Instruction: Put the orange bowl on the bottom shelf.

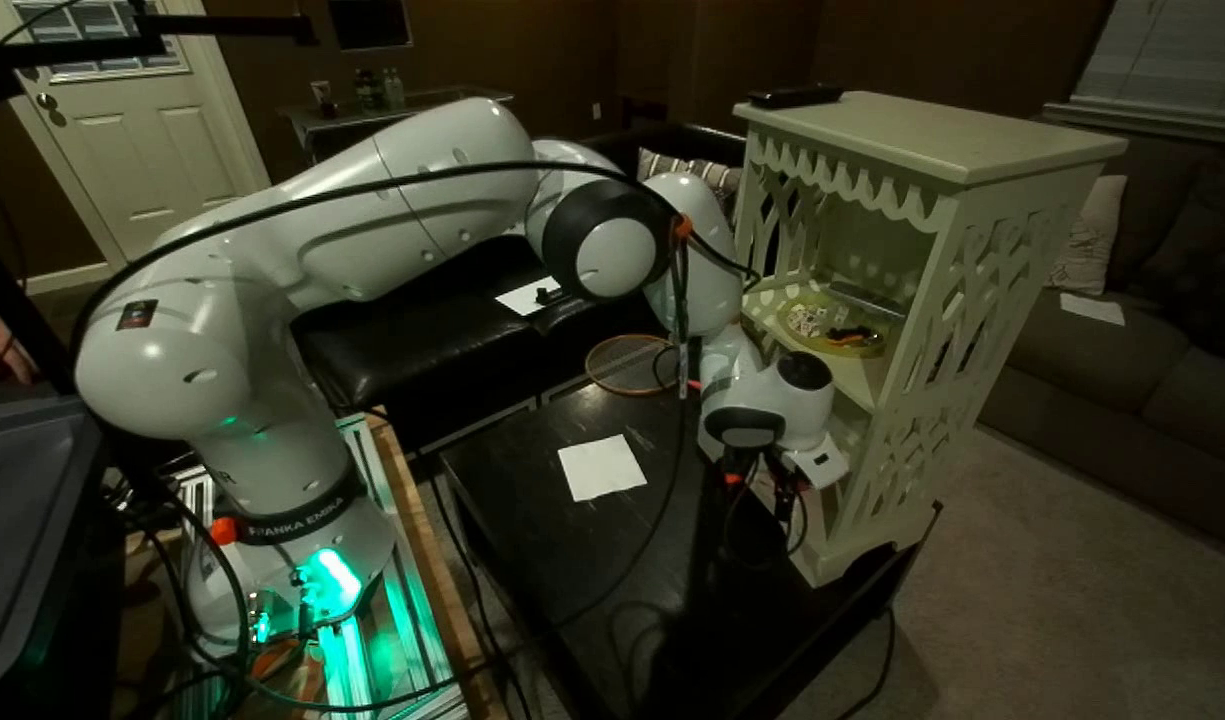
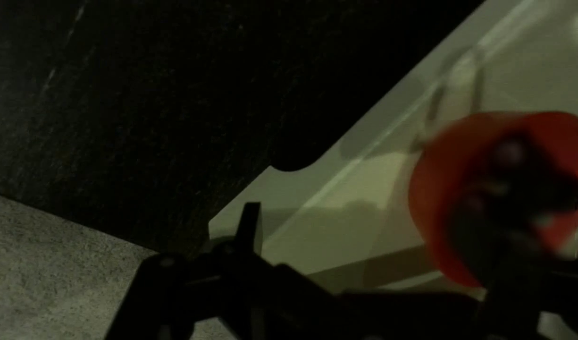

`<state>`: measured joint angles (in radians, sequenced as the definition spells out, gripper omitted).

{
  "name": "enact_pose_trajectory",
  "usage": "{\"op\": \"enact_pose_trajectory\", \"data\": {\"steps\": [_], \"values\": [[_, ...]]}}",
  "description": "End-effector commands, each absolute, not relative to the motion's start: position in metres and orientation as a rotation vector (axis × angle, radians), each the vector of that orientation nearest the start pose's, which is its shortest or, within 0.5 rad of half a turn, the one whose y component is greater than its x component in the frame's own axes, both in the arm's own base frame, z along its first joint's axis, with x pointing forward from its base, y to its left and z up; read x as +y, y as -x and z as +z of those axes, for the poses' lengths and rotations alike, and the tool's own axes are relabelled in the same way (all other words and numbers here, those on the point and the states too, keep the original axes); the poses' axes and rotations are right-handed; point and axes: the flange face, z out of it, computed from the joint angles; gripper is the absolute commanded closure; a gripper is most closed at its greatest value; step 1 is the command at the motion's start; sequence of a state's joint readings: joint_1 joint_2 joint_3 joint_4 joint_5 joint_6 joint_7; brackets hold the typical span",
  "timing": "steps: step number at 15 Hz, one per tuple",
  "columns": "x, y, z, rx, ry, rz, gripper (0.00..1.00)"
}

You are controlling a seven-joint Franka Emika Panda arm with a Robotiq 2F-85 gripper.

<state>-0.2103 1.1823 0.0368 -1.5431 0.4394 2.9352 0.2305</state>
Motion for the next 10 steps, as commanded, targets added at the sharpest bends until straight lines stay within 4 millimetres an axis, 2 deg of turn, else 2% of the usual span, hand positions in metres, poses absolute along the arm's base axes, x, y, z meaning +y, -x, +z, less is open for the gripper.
{"op": "enact_pose_trajectory", "data": {"steps": [1, 4, 6, 10], "values": [[-0.16, -0.597, -0.007, 0.94, 2.81, -0.223, 0.0], [-0.179, -0.563, 0.015, 0.739, 2.918, -0.168, 0.0], [-0.186, -0.547, 0.038, 0.603, 2.984, -0.167, 0.0], [-0.175, -0.515, 0.088, 0.301, 3.069, -0.171, 0.0]]}}
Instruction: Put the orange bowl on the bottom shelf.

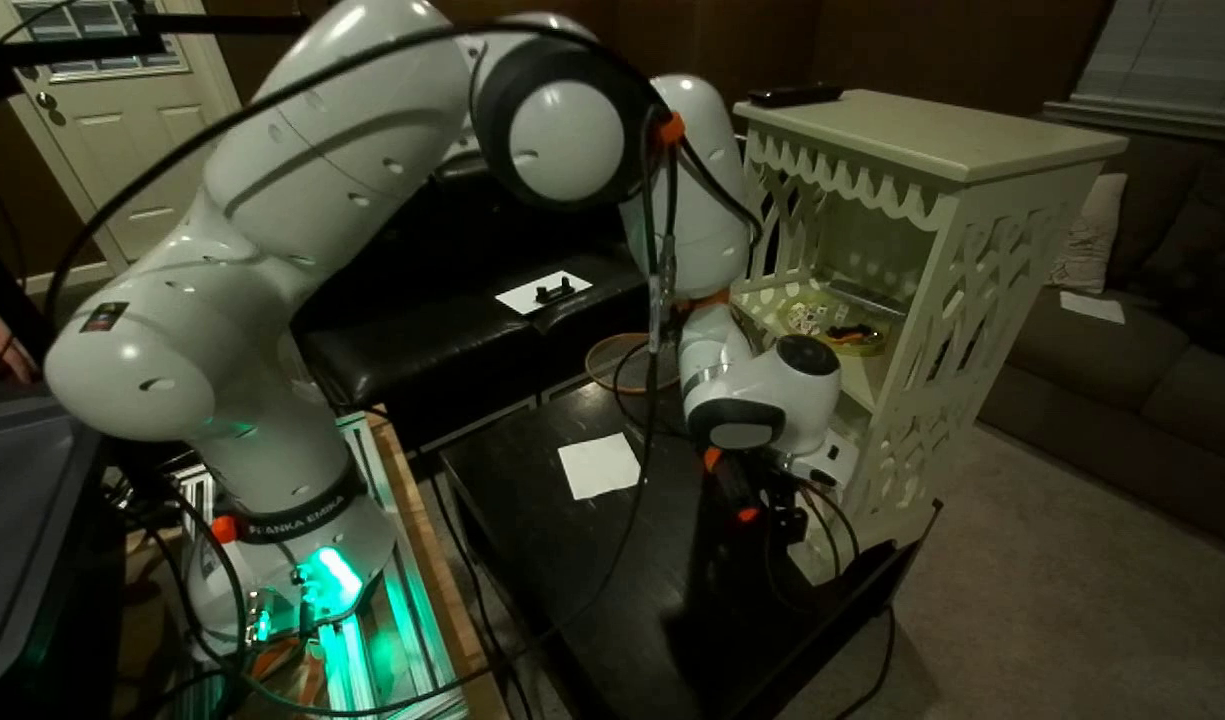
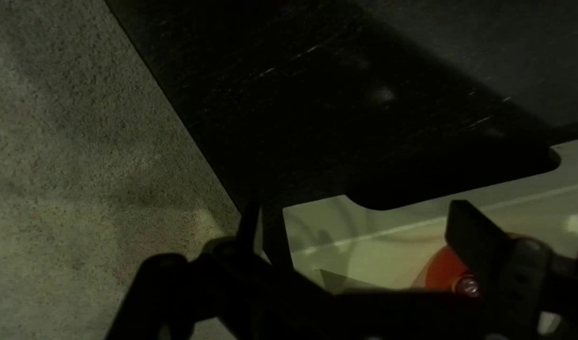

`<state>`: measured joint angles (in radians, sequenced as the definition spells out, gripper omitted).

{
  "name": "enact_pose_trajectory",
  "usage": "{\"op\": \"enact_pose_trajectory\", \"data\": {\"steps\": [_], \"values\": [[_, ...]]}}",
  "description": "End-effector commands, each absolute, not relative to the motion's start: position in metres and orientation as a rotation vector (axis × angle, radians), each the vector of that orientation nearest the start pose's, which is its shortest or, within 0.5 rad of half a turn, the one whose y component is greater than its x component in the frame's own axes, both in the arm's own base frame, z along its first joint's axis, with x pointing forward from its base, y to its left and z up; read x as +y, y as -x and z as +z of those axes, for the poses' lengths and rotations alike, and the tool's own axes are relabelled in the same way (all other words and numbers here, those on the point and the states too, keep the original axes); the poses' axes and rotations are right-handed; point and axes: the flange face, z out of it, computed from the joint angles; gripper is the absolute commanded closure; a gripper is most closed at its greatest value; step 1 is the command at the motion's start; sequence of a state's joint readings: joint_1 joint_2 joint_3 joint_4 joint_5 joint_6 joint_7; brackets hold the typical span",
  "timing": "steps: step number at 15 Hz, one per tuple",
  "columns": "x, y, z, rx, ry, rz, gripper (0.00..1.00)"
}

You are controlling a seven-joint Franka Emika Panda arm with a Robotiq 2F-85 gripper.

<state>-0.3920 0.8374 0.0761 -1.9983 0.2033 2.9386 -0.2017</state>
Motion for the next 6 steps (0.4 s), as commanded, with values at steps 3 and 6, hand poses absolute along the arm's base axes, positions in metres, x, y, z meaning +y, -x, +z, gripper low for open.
{"op": "enact_pose_trajectory", "data": {"steps": [3, 6], "values": [[-0.175, -0.527, 0.082, 0.292, 3.066, -0.164, 0.0], [-0.173, -0.523, 0.09, 0.284, 3.068, -0.168, 0.0]]}}
